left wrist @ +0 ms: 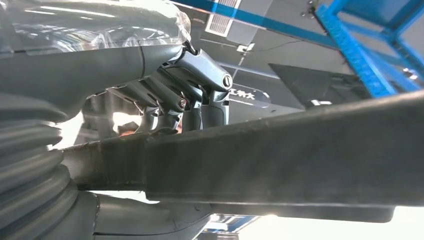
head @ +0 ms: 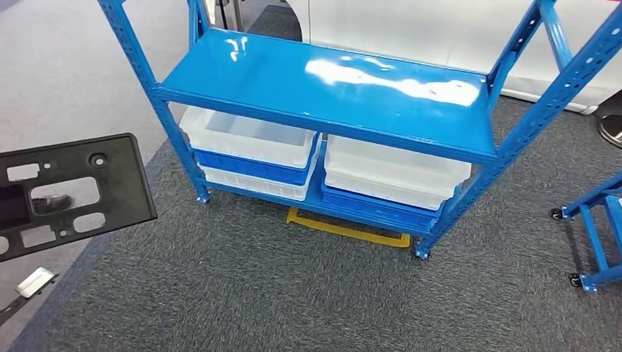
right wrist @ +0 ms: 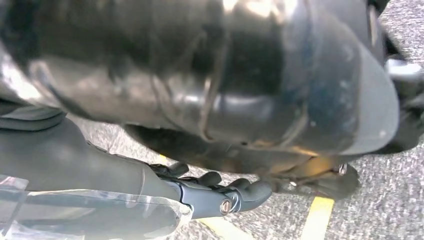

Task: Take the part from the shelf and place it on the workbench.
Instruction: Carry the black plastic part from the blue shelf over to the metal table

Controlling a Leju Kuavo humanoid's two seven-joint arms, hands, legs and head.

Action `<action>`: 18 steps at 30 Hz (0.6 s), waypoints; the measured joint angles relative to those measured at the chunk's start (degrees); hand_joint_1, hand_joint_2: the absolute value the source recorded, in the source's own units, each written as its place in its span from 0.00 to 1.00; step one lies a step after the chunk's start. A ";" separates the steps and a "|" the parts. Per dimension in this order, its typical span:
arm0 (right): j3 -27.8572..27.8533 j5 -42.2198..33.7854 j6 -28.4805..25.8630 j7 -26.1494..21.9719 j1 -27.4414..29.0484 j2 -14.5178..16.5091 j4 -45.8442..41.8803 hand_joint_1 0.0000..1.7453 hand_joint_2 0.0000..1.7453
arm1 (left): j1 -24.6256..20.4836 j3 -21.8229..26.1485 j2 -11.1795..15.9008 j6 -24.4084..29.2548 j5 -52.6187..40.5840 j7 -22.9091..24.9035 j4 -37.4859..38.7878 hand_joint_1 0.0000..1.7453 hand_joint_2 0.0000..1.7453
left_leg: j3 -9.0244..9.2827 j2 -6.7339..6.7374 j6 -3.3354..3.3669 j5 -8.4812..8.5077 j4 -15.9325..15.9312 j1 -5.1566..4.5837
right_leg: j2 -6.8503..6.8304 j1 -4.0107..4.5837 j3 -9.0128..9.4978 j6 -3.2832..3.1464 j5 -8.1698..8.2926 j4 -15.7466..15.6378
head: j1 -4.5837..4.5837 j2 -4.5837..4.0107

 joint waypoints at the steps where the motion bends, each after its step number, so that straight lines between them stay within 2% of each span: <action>1: 0.01 0.03 0.01 0.01 0.01 -0.01 -0.01 0.00 0.00 | 0.07 -0.01 0.00 -0.01 -0.01 0.02 -0.01 1.00 1.00 | -0.17 -0.65 0.13 0.11 0.01 -0.10 | 0.48 0.00 -1.52 -0.03 -1.43 3.40 | 0.01 0.00; 2: 0.03 0.08 0.01 0.01 0.03 -0.01 0.00 0.00 0.00 | 0.23 0.00 0.01 0.00 0.00 0.06 -0.04 1.00 1.00 | -0.29 -1.37 0.19 0.21 0.02 -0.21 | 0.69 0.02 -2.38 -0.14 -1.82 5.38 | 0.01 0.00; 3: 0.05 0.16 0.01 0.02 0.04 -0.01 0.01 0.00 0.00 | 0.49 0.03 0.01 0.02 0.02 0.15 -0.10 1.00 1.00 | -0.35 -2.13 0.18 0.29 0.04 -0.30 | 0.82 0.05 -2.20 -0.34 -1.01 5.16 | 0.00 0.01; 4: 0.10 0.27 0.01 0.02 0.03 -0.01 0.01 0.00 0.00 | 0.83 0.10 0.02 0.04 0.07 0.29 -0.22 1.00 1.00 | -0.35 -2.90 0.13 0.36 0.04 -0.38 | 1.17 0.09 -0.98 -0.65 0.74 2.80 | 0.01 0.01; 5: 0.19 0.42 0.01 0.02 0.03 -0.01 0.01 0.00 0.00 | 1.21 0.23 0.04 0.06 0.21 0.46 -0.39 1.00 1.00 | -0.34 -3.65 0.04 0.43 0.05 -0.43 | 2.19 0.14 0.93 -1.09 2.95 -1.02 | 0.01 0.01; 6: 0.31 0.62 0.01 0.02 0.04 -0.03 0.00 0.00 0.00 | 1.59 0.47 0.04 0.04 0.43 0.66 -0.56 1.00 1.00 | -0.42 -4.34 -0.14 0.51 0.10 -0.52 | 4.01 0.14 2.77 -1.59 4.60 -4.83 | -0.01 0.01; 7: 0.46 0.89 0.02 0.02 0.04 -0.01 0.00 0.00 0.00 | 1.95 0.83 0.05 0.02 0.77 0.77 -0.75 1.00 1.00 | -0.58 -5.04 -0.37 0.62 0.16 -0.53 | 5.53 0.15 4.16 -1.92 5.72 -7.82 | 0.01 0.01; 8: 0.71 1.22 0.03 0.02 0.03 0.01 0.01 0.00 0.00 | 2.45 1.36 0.04 -0.01 1.25 0.79 -0.99 1.00 1.00 | -0.81 -5.67 -0.69 0.75 0.20 -0.44 | 6.65 0.25 4.87 -2.13 6.16 -9.50 | 0.01 0.01; 9: 0.97 1.60 0.04 0.03 0.02 0.04 0.01 0.00 0.00 | 3.09 2.07 0.00 -0.03 1.81 0.60 -1.26 1.00 1.00 | -1.04 -6.32 -1.10 0.92 0.16 -0.30 | 6.95 0.37 5.02 -2.20 6.08 -9.98 | 0.03 0.01; 10: 1.24 1.97 0.06 0.05 -0.02 0.11 0.02 0.00 0.00 | 3.81 2.98 -0.07 -0.01 2.56 0.02 -1.60 1.00 1.00 | -1.23 -7.06 -1.53 1.13 0.04 -0.12 | 6.18 0.41 5.10 -2.21 6.25 -10.30 | 0.05 0.01; 11: 1.50 2.33 0.07 0.07 -0.06 0.19 0.02 0.00 0.00 | 4.62 3.98 -0.20 0.01 3.40 -0.77 -1.95 1.00 1.00 | -1.38 -7.02 -1.89 1.16 0.06 0.04 | 5.35 0.37 5.24 -2.34 6.45 -10.69 | 0.04 0.01; 12: 1.74 2.65 0.07 0.09 -0.07 0.27 0.02 0.00 0.00 | 5.22 5.09 -0.33 0.03 4.33 -1.75 -2.30 1.00 1.00 | -1.69 -5.97 -2.19 0.78 0.53 0.01 | 4.49 0.25 5.42 -2.56 6.68 -11.12 | 0.03 0.01; 13: 1.97 2.91 0.07 0.11 -0.07 0.37 0.02 0.00 0.00 | 5.57 6.18 -0.47 0.03 5.21 -2.73 -2.62 1.00 1.00 | -2.33 -4.34 -2.44 -0.19 1.88 -0.09 | 3.53 0.11 5.57 -2.78 6.90 -11.55 | 0.00 0.00; 15: 2.47 3.34 0.09 0.11 0.02 0.50 0.02 0.00 0.00 | 5.80 8.02 -0.83 -0.05 6.54 -4.31 -3.20 1.00 1.00 | -4.93 -0.84 -2.86 -3.81 7.97 -0.22 | 1.56 0.24 5.65 -3.08 6.99 -11.79 | -0.04 -0.01; 16: 2.68 3.54 0.11 0.11 0.05 0.52 0.02 0.00 0.00 | 5.84 8.67 -1.05 -0.12 6.93 -4.98 -3.39 1.00 1.00 | -6.47 -0.19 -3.10 -5.55 11.64 -0.15 | 0.50 0.33 5.57 -3.13 6.94 -11.75 | -0.03 -0.01; 17: 2.84 3.75 0.15 0.11 0.08 0.54 0.02 0.00 0.00 | 5.94 9.25 -1.32 -0.21 7.30 -5.62 -3.57 1.00 1.00 | -7.49 0.08 -3.30 -6.55 14.33 -0.06 | -0.56 0.42 5.46 -3.16 6.88 -11.65 | -0.03 0.00; 18: 2.99 3.98 0.17 0.09 0.09 0.54 0.02 0.00 0.00 | 6.04 9.78 -1.59 -0.35 7.72 -6.24 -3.72 1.00 1.00 | -7.54 0.24 -3.46 -6.50 15.08 0.02 | -1.56 0.46 5.35 -3.15 6.80 -11.52 | -0.03 0.01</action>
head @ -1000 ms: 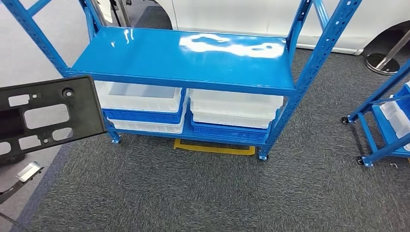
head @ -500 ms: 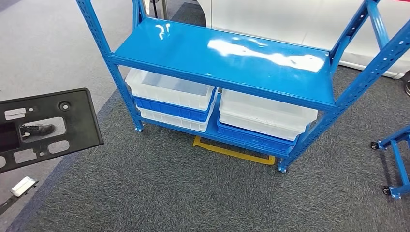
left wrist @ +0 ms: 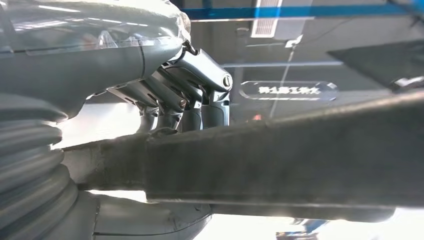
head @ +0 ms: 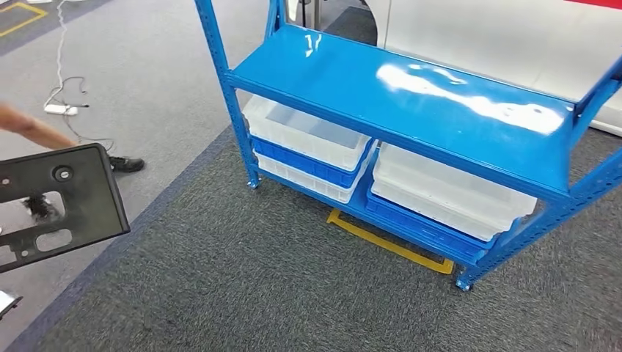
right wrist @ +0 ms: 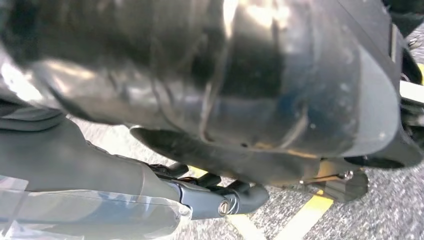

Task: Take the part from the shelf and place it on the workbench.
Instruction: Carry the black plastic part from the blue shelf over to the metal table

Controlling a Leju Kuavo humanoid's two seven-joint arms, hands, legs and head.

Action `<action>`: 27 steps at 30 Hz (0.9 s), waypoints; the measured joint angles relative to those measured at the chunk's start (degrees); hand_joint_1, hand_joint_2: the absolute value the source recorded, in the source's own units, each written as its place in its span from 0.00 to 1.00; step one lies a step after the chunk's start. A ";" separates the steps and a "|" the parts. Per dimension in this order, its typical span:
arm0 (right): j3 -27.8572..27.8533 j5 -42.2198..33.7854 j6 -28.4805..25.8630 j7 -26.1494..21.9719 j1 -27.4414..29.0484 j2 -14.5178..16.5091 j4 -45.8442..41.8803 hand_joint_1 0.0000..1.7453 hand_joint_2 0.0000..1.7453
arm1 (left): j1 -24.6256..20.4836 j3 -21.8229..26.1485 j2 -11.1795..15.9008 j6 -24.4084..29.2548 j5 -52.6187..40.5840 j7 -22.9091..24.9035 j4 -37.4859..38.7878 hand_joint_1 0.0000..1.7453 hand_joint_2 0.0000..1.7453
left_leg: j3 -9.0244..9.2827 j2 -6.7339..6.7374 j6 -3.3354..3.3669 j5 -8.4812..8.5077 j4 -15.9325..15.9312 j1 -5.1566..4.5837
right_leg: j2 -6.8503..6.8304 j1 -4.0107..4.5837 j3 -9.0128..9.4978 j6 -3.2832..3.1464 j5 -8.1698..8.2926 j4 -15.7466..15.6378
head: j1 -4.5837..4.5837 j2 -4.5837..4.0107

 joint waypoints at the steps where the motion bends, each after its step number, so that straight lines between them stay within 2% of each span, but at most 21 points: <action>1: 0.16 0.21 0.02 -0.05 0.01 0.00 0.00 0.00 0.00 | 0.04 0.55 -0.24 -0.20 0.46 -0.56 -0.20 1.00 1.00 | 1.11 0.25 -0.10 1.03 -1.50 0.04 | -0.91 0.01 -0.11 0.07 -0.11 0.19 | 0.00 0.00; 3: 0.61 0.61 0.05 -0.19 0.04 -0.02 -0.01 0.00 0.00 | 0.03 1.72 -0.59 -0.68 1.53 -1.52 -0.68 1.00 1.00 | 5.60 2.08 0.02 3.78 -8.84 -0.04 | -2.49 0.10 -0.20 0.40 -0.46 0.67 | -0.01 0.00; 4: 0.85 0.77 0.06 -0.26 0.06 -0.03 -0.03 0.00 0.00 | -0.03 2.28 -0.69 -0.93 2.08 -2.00 -0.91 1.00 1.00 | 7.49 3.10 0.40 4.65 -12.08 -0.18 | -3.10 0.26 -0.21 0.66 -0.66 0.90 | 0.01 0.00; 5: 1.03 0.84 0.03 -0.31 0.09 -0.05 -0.04 0.00 0.00 | -0.13 2.76 -0.78 -1.14 2.65 -2.56 -1.06 1.00 1.00 | 8.61 3.77 0.88 5.01 -14.08 -0.33 | -3.65 0.42 -0.18 0.94 -0.80 1.04 | 0.01 0.00; 6: 1.14 0.76 -0.06 -0.36 0.10 -0.08 -0.06 0.00 0.00 | -0.29 3.12 -0.89 -1.27 3.13 -3.21 -1.14 1.00 1.00 | 8.83 3.90 1.43 4.91 -14.73 -0.50 | -4.16 0.57 -0.11 1.19 -0.87 1.08 | 0.02 0.00; 8: 1.16 0.04 -0.40 -0.45 0.12 -0.09 -0.07 0.00 0.00 | -0.97 3.21 -1.19 -1.21 3.03 -4.09 -1.18 1.00 1.00 | 8.62 2.61 2.34 5.39 -14.93 -0.43 | -4.88 0.59 0.09 1.75 -0.93 1.00 | 0.02 0.00; 9: 1.14 -0.50 -0.60 -0.53 0.10 -0.10 -0.07 0.00 0.00 | -1.58 2.80 -1.37 -1.07 2.13 -3.81 -1.18 1.00 1.00 | 8.54 2.01 2.75 5.66 -15.14 -0.29 | -4.02 0.48 0.04 2.11 -1.33 1.39 | 0.02 0.00; 10: 1.10 -0.99 -0.76 -0.59 0.07 -0.10 -0.07 0.00 0.00 | -2.38 2.01 -1.56 -0.95 0.81 -2.99 -1.17 1.00 1.00 | 8.44 1.42 3.17 5.96 -15.36 -0.14 | -2.54 0.34 -0.41 2.43 -2.30 2.60 | 0.03 0.00; 12: 1.03 -1.68 -0.93 -0.66 -0.04 -0.11 -0.07 0.00 0.00 | -3.99 -0.63 -1.89 -0.83 -2.14 -0.14 -1.16 1.00 1.00 | 8.12 0.30 3.78 6.42 -15.54 -0.06 | 1.09 0.05 -3.01 2.80 -5.88 8.39 | 0.04 0.00; 13: 0.98 -1.86 -0.98 -0.65 -0.07 -0.11 -0.07 0.00 0.00 | -4.63 -2.23 -1.98 -0.83 -3.47 1.60 -1.12 1.00 1.00 | 7.89 -0.34 3.96 6.57 -15.50 -0.13 | 1.92 0.01 -4.83 2.81 -7.69 12.18 | 0.03 0.00; 14: 0.92 -2.02 -1.01 -0.63 -0.09 -0.12 -0.07 0.00 0.00 | -5.11 -3.87 -2.01 -0.84 -4.58 3.44 -1.03 1.00 1.00 | 7.71 -1.04 4.04 6.69 -15.45 -0.20 | 2.27 0.00 -6.34 2.80 -8.71 15.24 | 0.03 0.00; 15: 0.86 -2.11 -1.02 -0.62 -0.07 -0.13 -0.07 0.00 0.00 | -5.50 -5.49 -1.93 -0.86 -5.42 5.28 -0.91 1.00 1.00 | 7.58 -1.78 4.04 6.77 -15.38 -0.26 | 2.41 0.01 -7.05 2.75 -8.61 16.60 | 0.03 -0.01; 16: 0.80 -2.18 -1.02 -0.60 -0.06 -0.15 -0.07 0.00 0.00 | -5.90 -7.08 -1.75 -0.89 -5.99 6.93 -0.74 1.00 1.00 | 7.50 -2.56 4.02 6.84 -15.29 -0.29 | 2.55 0.01 -6.71 2.64 -7.36 15.79 | 0.03 -0.01; 17: 0.77 -2.25 -1.02 -0.60 -0.08 -0.16 -0.07 0.00 0.00 | -6.31 -8.55 -1.45 -0.91 -6.25 8.19 -0.57 1.00 1.00 | 7.48 -3.34 3.97 6.88 -15.20 -0.30 | 2.94 0.00 -5.39 2.46 -5.28 12.92 | 0.03 -0.01; 19: 0.72 -2.33 -1.02 -0.60 -0.12 -0.26 -0.07 0.00 0.00 | -7.23 -11.00 -0.65 -0.97 -6.36 9.70 -0.27 1.00 1.00 | 7.35 -4.79 3.67 6.99 -15.00 -0.33 | 5.48 -0.06 -1.94 1.97 -1.59 5.24 | 0.03 -0.01; 20: 0.71 -2.36 -1.02 -0.60 -0.14 -0.32 -0.07 0.00 0.00 | -7.74 -11.97 -0.28 -1.04 -6.35 10.11 -0.12 1.00 1.00 | 7.19 -5.49 3.38 7.10 -14.93 -0.36 | 6.43 -0.07 -0.88 1.83 -0.67 2.71 | 0.02 -0.01; 21: 0.69 -2.39 -1.01 -0.61 -0.15 -0.37 -0.07 0.00 0.00 | -8.25 -12.77 0.05 -1.16 -6.33 10.40 0.03 1.00 1.00 | 6.98 -6.12 3.00 7.25 -14.92 -0.32 | 7.00 0.00 -0.41 1.73 -0.41 1.47 | 0.02 -0.01; 23: 0.67 -2.45 -0.99 -0.71 -0.25 -0.41 -0.07 0.00 0.00 | -8.98 -14.07 0.75 -1.51 -6.30 10.71 0.34 1.00 1.00 | 6.59 -7.41 2.11 7.67 -15.18 -0.20 | 5.76 0.09 -0.34 1.45 -0.17 1.11 | 0.02 0.00; 24: 0.67 -2.47 -0.98 -0.78 -0.31 -0.41 -0.07 0.00 0.00 | -9.16 -14.55 1.11 -1.68 -6.30 10.81 0.49 1.00 1.00 | 6.43 -7.29 1.81 7.69 -15.15 -0.10 | 5.07 0.04 -0.26 1.12 0.09 0.79 | 0.02 0.00; 25: 0.66 -2.49 -0.97 -0.90 -0.34 -0.41 -0.08 0.00 0.00 | -9.48 -14.98 1.48 -1.83 -6.31 10.92 0.62 1.00 1.00 | 5.94 -6.15 1.57 7.15 -14.37 -0.15 | 4.29 -0.11 -0.19 0.74 0.37 0.40 | 0.01 0.00; 27: 0.66 -2.50 -0.91 -1.07 -0.27 -0.42 -0.08 0.00 0.00 | -10.53 -15.85 1.98 -2.08 -6.31 11.11 0.93 1.00 1.00 | 3.65 -2.50 1.24 4.21 -9.49 -0.24 | 2.65 -0.23 -0.20 0.20 0.71 -0.09 | -0.01 0.00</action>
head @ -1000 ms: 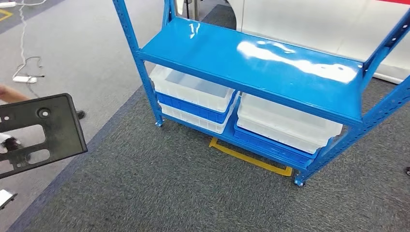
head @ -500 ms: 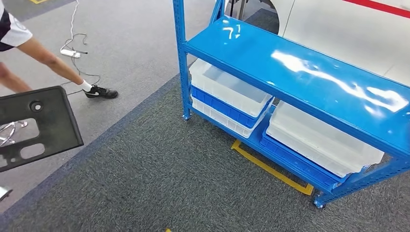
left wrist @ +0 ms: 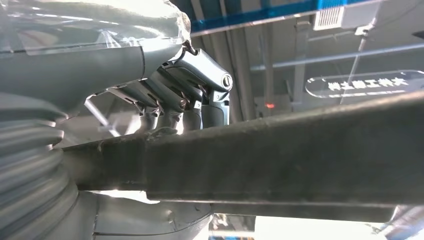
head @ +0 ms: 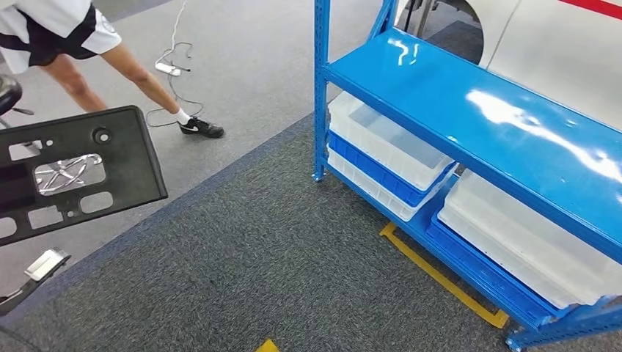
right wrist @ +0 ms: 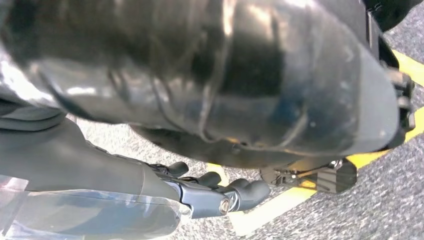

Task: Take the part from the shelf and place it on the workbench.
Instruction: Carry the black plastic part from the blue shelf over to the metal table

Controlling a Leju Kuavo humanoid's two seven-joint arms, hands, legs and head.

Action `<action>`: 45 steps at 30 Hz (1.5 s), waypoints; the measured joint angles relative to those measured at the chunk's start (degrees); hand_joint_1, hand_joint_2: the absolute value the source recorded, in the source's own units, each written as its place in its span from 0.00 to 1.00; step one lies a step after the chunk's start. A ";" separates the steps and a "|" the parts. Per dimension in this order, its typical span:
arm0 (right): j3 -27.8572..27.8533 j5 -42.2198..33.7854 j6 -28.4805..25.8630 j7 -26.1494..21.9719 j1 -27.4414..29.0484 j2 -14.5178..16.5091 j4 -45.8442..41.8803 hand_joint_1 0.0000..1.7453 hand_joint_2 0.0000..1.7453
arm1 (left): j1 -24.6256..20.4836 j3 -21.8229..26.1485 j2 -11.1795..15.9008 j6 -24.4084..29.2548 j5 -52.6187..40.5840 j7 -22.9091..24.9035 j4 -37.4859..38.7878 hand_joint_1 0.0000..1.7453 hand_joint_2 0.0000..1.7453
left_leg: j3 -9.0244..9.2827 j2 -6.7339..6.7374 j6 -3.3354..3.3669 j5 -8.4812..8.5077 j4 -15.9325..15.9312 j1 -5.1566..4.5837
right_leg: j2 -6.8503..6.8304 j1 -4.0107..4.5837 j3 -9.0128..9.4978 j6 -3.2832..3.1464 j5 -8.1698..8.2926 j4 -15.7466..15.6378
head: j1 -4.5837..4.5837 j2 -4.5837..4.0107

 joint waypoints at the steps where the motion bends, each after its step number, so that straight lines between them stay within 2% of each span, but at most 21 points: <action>1: -0.01 0.00 0.03 -0.05 0.07 -0.02 0.01 0.00 0.00 | -0.59 -0.51 0.21 -0.14 0.00 0.08 0.22 1.00 1.00 | -1.74 1.50 -0.24 -1.97 3.81 -0.03 | -0.84 0.06 -0.10 -0.14 0.01 -0.02 | 0.00 0.00; 3: -0.02 -0.01 0.05 -0.05 0.14 -0.07 0.01 0.00 0.00 | -1.16 -1.49 0.43 -0.43 -0.01 0.14 0.81 1.00 1.00 | -4.03 2.42 -0.62 -3.98 9.36 0.11 | -2.50 0.22 -0.28 -0.22 -0.08 0.13 | 0.00 0.00; 4: -0.03 -0.03 0.05 -0.05 0.15 -0.10 0.01 0.00 0.00 | -1.32 -1.91 0.56 -0.55 -0.01 0.16 1.14 1.00 1.00 | -3.74 2.61 -0.69 -3.46 9.32 0.15 | -3.30 0.27 -0.33 -0.19 -0.16 0.23 | 0.00 0.00; 8: -0.08 -0.35 0.08 0.04 0.09 -0.12 0.02 0.00 0.00 | -2.70 -3.10 1.36 -0.82 -0.02 0.30 2.06 1.00 1.00 | 3.80 6.64 0.24 1.60 -3.65 -0.41 | -6.18 0.69 -0.13 0.47 -0.83 0.80 | 0.01 -0.01; 9: -0.13 -0.43 0.09 0.17 0.07 -0.13 0.02 0.00 0.00 | -3.05 -3.36 1.53 -0.90 -0.02 0.36 2.25 1.00 1.00 | 4.54 7.42 0.71 1.78 -5.16 -0.66 | -6.76 0.86 -0.05 0.71 -0.94 0.89 | 0.02 -0.01; 11: -0.32 -0.50 0.10 0.42 0.00 -0.13 0.03 0.00 0.00 | -3.41 -3.82 1.89 -1.05 -0.02 0.45 2.63 1.00 1.00 | 4.38 6.58 1.53 1.89 -5.53 -0.87 | -8.00 0.99 0.13 1.17 -1.03 0.84 | 0.02 0.00; 13: -0.56 -0.51 0.10 0.55 -0.08 -0.14 0.03 0.00 0.00 | -3.62 -4.12 2.24 -1.22 -0.02 0.50 2.98 1.00 1.00 | 4.30 5.15 2.23 2.30 -5.93 -0.59 | -6.47 0.73 0.00 1.88 -1.85 1.65 | 0.02 -0.01; 16: -0.89 -0.52 0.11 0.60 -0.02 -0.17 0.03 0.00 0.00 | -4.51 -4.62 2.46 -1.47 -0.01 0.63 3.43 1.00 1.00 | 3.99 3.13 3.04 2.84 -6.29 -0.31 | -0.94 0.24 -3.90 2.51 -6.73 9.91 | 0.03 0.00; 18: -0.97 -0.51 0.11 0.60 0.08 -0.20 0.03 0.00 0.00 | -4.78 -5.02 2.47 -1.57 0.06 0.77 3.75 1.00 1.00 | 3.71 1.55 3.17 2.97 -6.21 -0.39 | -0.21 0.23 -7.23 2.53 -8.89 16.33 | 0.03 0.00; 19: -0.98 -0.51 0.11 0.60 0.12 -0.20 0.03 0.00 0.00 | -4.84 -5.19 2.47 -1.57 0.11 0.89 3.91 1.00 1.00 | 3.65 0.70 3.19 3.00 -6.11 -0.42 | -0.13 0.23 -7.67 2.47 -8.28 16.96 | 0.02 0.00; 21: -0.98 -0.49 0.11 0.60 0.11 -0.21 0.03 0.00 0.00 | -5.05 -5.46 2.47 -1.51 0.21 1.09 4.15 1.00 1.00 | 3.63 -1.03 3.13 3.01 -5.85 -0.43 | 0.66 0.23 -5.53 2.13 -4.31 11.97 | 0.03 -0.01; 23: -0.99 -0.46 0.11 0.58 0.13 -0.28 0.03 0.00 0.00 | -5.41 -5.65 2.50 -1.44 0.25 1.22 4.33 1.00 1.00 | 3.47 -2.66 2.83 3.00 -5.58 -0.46 | 3.48 0.17 -2.31 1.64 -1.00 4.64 | 0.02 -0.02; 25: -1.00 -0.33 0.15 0.50 0.11 -0.33 0.03 0.00 0.00 | -5.75 -5.85 2.63 -1.40 0.28 1.28 4.50 1.00 1.00 | 3.04 -4.13 2.10 3.19 -5.50 -0.31 | 4.75 0.26 -1.14 1.39 -0.24 1.63 | 0.03 -0.01; 27: -0.89 0.58 0.37 -0.01 0.04 -0.30 0.03 0.00 0.00 | -5.92 -5.98 2.98 -1.39 0.52 1.49 4.80 1.00 1.00 | 2.68 -5.46 1.20 3.55 -5.76 -0.02 | 3.19 0.31 -0.99 1.07 0.08 1.15 | 0.05 0.00; 29: -0.58 1.90 0.65 -0.74 0.13 -0.25 0.03 0.00 0.00 | -6.39 -6.02 3.60 -1.19 1.10 1.85 5.59 1.00 1.00 | 1.89 -3.65 0.66 2.74 -4.52 -0.09 | 1.58 0.11 -0.57 0.38 0.57 0.22 | 0.03 0.00; 32: -0.05 2.68 0.78 -1.19 0.52 -0.19 0.03 0.00 0.00 | -7.92 -6.24 4.23 -0.49 2.02 2.05 7.33 1.00 1.00 | -2.37 1.53 0.04 -2.09 4.66 -0.13 | -1.03 0.25 -0.36 -0.22 0.75 -0.32 | 0.02 0.00; 34: 0.20 2.76 0.78 -1.19 0.74 -0.20 0.03 0.00 0.00 | -8.17 -6.53 4.36 -0.28 2.45 2.04 8.40 1.00 1.00 | -4.37 2.47 -0.33 -3.43 9.27 0.10 | -2.74 0.41 -0.38 -0.26 0.55 -0.20 | 0.02 0.00; 35: 0.27 2.79 0.77 -1.19 0.78 -0.21 0.03 0.00 0.00 | -8.17 -6.64 4.49 -0.14 2.63 2.04 8.81 1.00 1.00 | -3.84 2.68 -0.42 -2.57 8.52 0.17 | -3.52 0.43 -0.39 -0.19 0.42 -0.09 | 0.02 0.00; 39: 0.52 3.01 0.76 -1.09 0.80 -0.23 0.03 0.00 0.00 | -8.59 -6.76 5.03 1.58 3.40 2.17 9.56 1.00 1.00 | 3.37 6.17 0.18 2.28 -4.44 -0.25 | -6.26 0.73 -0.20 0.70 -0.53 0.73 | 0.02 0.00; 42: 0.57 3.19 0.75 -1.02 0.78 -0.28 0.03 0.00 0.00 | -8.63 -6.77 5.08 2.11 3.56 2.21 9.80 1.00 1.00 | 3.60 5.13 1.46 2.41 -5.49 -0.68 | -7.96 0.92 0.12 1.50 -0.85 0.73 | 0.03 -0.01; 45: 0.60 3.36 0.76 -0.99 0.74 -0.35 0.03 0.00 0.00 | -8.72 -6.76 5.07 2.34 3.96 2.12 9.88 1.00 1.00 | 3.58 3.20 2.50 2.91 -6.03 -0.29 | -4.69 0.52 -0.91 2.30 -3.25 3.80 | 0.04 0.00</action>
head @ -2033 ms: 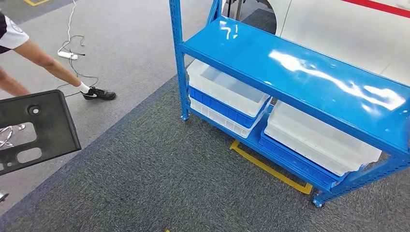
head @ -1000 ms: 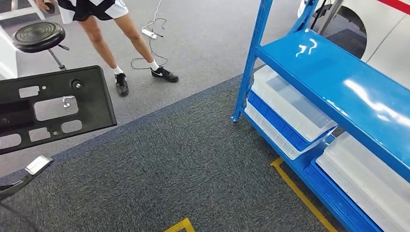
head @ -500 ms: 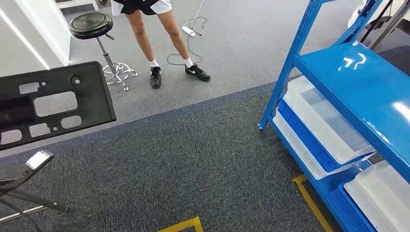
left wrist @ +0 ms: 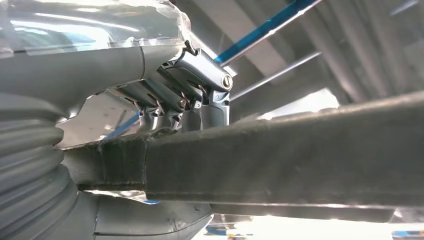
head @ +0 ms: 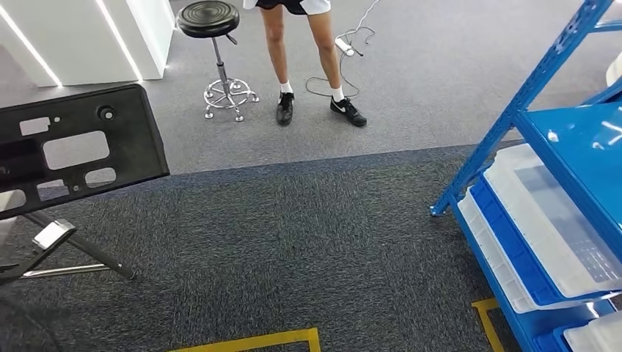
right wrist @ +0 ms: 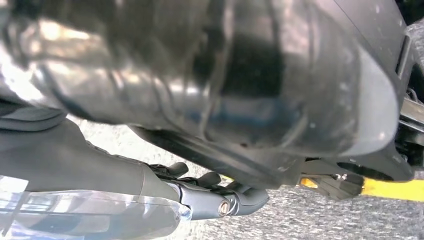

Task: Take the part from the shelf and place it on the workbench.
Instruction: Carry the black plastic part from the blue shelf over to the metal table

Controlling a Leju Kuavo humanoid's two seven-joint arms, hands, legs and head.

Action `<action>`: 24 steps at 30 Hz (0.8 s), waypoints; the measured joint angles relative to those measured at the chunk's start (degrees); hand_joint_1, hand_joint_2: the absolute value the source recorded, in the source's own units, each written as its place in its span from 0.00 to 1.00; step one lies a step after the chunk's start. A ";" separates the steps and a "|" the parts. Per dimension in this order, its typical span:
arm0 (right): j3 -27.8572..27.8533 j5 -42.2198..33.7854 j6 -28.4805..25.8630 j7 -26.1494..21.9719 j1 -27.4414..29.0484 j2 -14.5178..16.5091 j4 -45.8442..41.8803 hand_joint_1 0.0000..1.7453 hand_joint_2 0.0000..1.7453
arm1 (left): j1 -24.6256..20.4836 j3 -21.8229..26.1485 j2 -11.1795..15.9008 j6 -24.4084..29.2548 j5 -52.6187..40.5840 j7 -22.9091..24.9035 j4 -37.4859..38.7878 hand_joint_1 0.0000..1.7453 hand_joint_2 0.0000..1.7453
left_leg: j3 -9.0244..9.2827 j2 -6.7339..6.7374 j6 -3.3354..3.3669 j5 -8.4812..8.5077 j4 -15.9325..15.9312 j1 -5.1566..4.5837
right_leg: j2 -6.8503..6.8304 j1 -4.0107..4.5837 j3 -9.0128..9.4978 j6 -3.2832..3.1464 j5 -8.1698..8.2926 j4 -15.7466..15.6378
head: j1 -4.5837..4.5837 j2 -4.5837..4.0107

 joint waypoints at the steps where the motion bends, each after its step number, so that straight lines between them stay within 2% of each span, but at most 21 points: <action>1: 0.01 0.05 0.01 -0.01 0.00 -0.03 0.00 0.00 0.00 | -0.12 -0.01 -0.01 0.03 0.22 -0.02 0.06 1.00 1.00 | -0.04 -0.59 0.23 0.11 -0.07 0.07 | 2.09 -0.20 -1.49 0.12 -1.83 3.21 | 0.01 0.00; 2: 0.02 0.10 0.02 -0.02 0.01 -0.04 0.00 0.00 0.00 | -0.27 -0.03 -0.02 0.04 0.42 -0.04 0.16 1.00 1.00 | -0.13 -1.21 0.37 0.17 -0.06 0.01 | 3.47 -0.27 -3.43 0.13 -3.70 7.10 | 0.01 0.00; 3: 0.03 0.15 0.03 -0.02 0.04 -0.06 0.00 0.00 0.00 | -0.35 -0.05 -0.04 0.04 0.62 -0.08 0.29 1.00 1.00 | -0.20 -1.93 0.43 0.19 -0.02 -0.07 | 4.14 -0.28 -5.33 0.13 -5.00 10.73 | 0.01 0.00; 4: 0.05 0.19 0.03 -0.01 0.07 -0.07 0.00 0.00 0.00 | -0.38 -0.07 -0.04 0.03 0.84 -0.11 0.45 1.00 1.00 | -0.23 -2.70 0.45 0.21 0.03 -0.16 | 4.40 -0.26 -6.63 0.09 -5.32 12.97 | 0.01 0.00; 5: 0.07 0.22 0.04 -0.01 0.09 -0.08 0.00 0.00 0.00 | -0.46 -0.07 -0.04 0.02 1.03 -0.12 0.61 1.00 1.00 | -0.25 -3.57 0.46 0.22 0.11 -0.23 | 4.57 -0.25 -6.85 -0.03 -4.28 12.85 | 0.01 0.00; 6: 0.11 0.25 0.04 -0.01 0.09 -0.10 0.00 0.00 0.00 | -0.58 -0.08 -0.04 0.00 1.27 -0.13 0.77 1.00 1.00 | -0.24 -4.46 0.45 0.21 0.21 -0.26 | 4.91 -0.25 -6.01 -0.25 -2.26 10.50 | 0.01 0.00; 7: 0.16 0.26 0.05 -0.01 0.07 -0.12 0.00 0.00 0.00 | -0.73 -0.08 -0.04 -0.02 1.49 -0.13 0.91 1.00 1.00 | -0.23 -5.30 0.41 0.19 0.29 -0.27 | 5.89 -0.24 -4.40 -0.54 0.23 6.59 | 0.01 -0.01; 8: 0.21 0.28 0.05 -0.01 0.07 -0.18 0.00 0.00 0.00 | -0.90 -0.08 -0.04 -0.06 1.67 -0.10 1.04 1.00 1.00 | -0.28 -6.11 0.30 0.18 0.38 -0.31 | 7.52 -0.27 -2.77 -0.83 2.15 2.68 | -0.01 -0.01; 10: 0.32 0.33 0.06 -0.01 0.04 -0.29 0.00 0.00 0.00 | -1.25 -0.09 -0.03 -0.14 1.85 -0.04 1.32 1.00 1.00 | -0.58 -7.60 -0.20 0.29 0.44 -0.21 | 9.65 -0.19 -0.94 -1.14 3.80 -1.79 | 0.00 -0.01; 11: 0.38 0.34 0.07 0.00 -0.01 -0.34 0.00 0.00 0.00 | -1.35 -0.09 -0.01 -0.18 1.88 -0.02 1.44 1.00 1.00 | -0.77 -8.33 -0.58 0.42 0.37 -0.08 | 9.71 -0.09 -0.78 -1.22 3.70 -2.20 | 0.01 -0.01; 12: 0.43 0.35 0.07 0.01 -0.09 -0.34 0.00 0.00 0.00 | -1.39 -0.09 0.03 -0.19 1.90 -0.01 1.54 1.00 1.00 | -0.90 -9.12 -1.00 0.60 0.22 0.08 | 8.85 0.01 -0.63 -1.34 3.86 -2.51 | 0.03 -0.01; 13: 0.49 0.36 0.07 0.02 -0.16 -0.32 0.00 0.00 0.00 | -1.34 -0.08 0.09 -0.21 1.94 -0.01 1.60 1.00 1.00 | -1.03 -9.18 -1.30 0.64 0.25 0.24 | 7.97 -0.01 -0.38 -1.53 4.07 -2.95 | 0.02 -0.01; 14: 0.55 0.37 0.07 0.04 -0.17 -0.30 0.00 0.00 0.00 | -1.42 -0.07 0.21 -0.28 2.03 0.02 1.66 1.00 1.00 | -1.37 -8.14 -1.53 0.24 0.82 0.19 | 7.09 -0.10 -0.05 -1.80 4.31 -3.51 | 0.01 0.00; 15: 0.64 0.37 0.08 0.04 -0.14 -0.28 0.01 0.00 0.00 | -1.65 -0.07 0.33 -0.41 2.15 0.05 1.72 1.00 1.00 | -2.14 -6.43 -1.74 -0.73 2.38 0.10 | 6.12 -0.18 0.24 -2.06 4.55 -4.06 | -0.01 -0.01; 17: 0.85 0.38 0.10 0.04 0.01 -0.27 0.02 0.00 0.00 | -2.19 -0.09 0.48 -0.86 2.45 0.14 1.91 1.00 1.00 | -5.07 -2.41 -2.10 -4.02 8.54 0.01 | 4.33 -0.10 0.52 -2.40 4.64 -4.53 | -0.02 -0.01; 18: 0.93 0.38 0.10 0.04 0.06 -0.28 0.02 0.00 0.00 | -2.34 -0.10 0.49 -1.09 2.58 0.17 2.12 1.00 1.00 | -6.70 -1.47 -2.33 -5.45 11.96 0.12 | 3.44 -0.03 0.51 -2.43 4.56 -4.52 | -0.02 -0.01; 19: 0.98 0.38 0.10 0.05 0.11 -0.29 0.02 0.00 0.00 | -2.36 -0.11 0.49 -1.29 2.69 0.18 2.38 1.00 1.00 | -7.77 -0.99 -2.53 -6.12 14.26 0.26 | 2.57 0.00 0.51 -2.41 4.45 -4.48 | -0.02 0.00; 20: 1.01 0.38 0.10 0.07 0.13 -0.31 0.02 0.00 0.00 | -2.35 -0.12 0.52 -1.44 2.78 0.18 2.67 1.00 1.00 | -7.96 -0.72 -2.71 -5.85 14.79 0.38 | 1.71 0.00 0.51 -2.33 4.33 -4.43 | -0.01 0.00; 21: 1.03 0.38 0.10 0.08 0.12 -0.31 0.02 0.00 0.00 | -2.37 -0.12 0.59 -1.54 2.86 0.19 2.92 1.00 1.00 | -6.87 -0.40 -2.84 -4.54 12.91 0.47 | 0.86 -0.03 0.53 -2.20 4.18 -4.34 | -0.01 0.00; 22: 1.04 0.38 0.11 0.12 0.11 -0.31 0.02 0.00 0.00 | -2.40 -0.12 0.70 -1.62 2.95 0.20 3.12 1.00 1.00 | -4.83 0.41 -2.93 -2.73 9.34 0.53 | 0.07 -0.07 0.60 -2.01 3.96 -4.16 | -0.02 0.00; 24: 1.06 0.37 0.11 0.26 0.07 -0.35 0.02 0.00 0.00 | -2.71 -0.14 0.87 -1.62 3.29 0.27 3.51 1.00 1.00 | -1.06 3.18 -2.60 -0.54 2.57 0.23 | -1.31 0.15 0.76 -1.43 3.38 -3.68 | -0.01 -0.01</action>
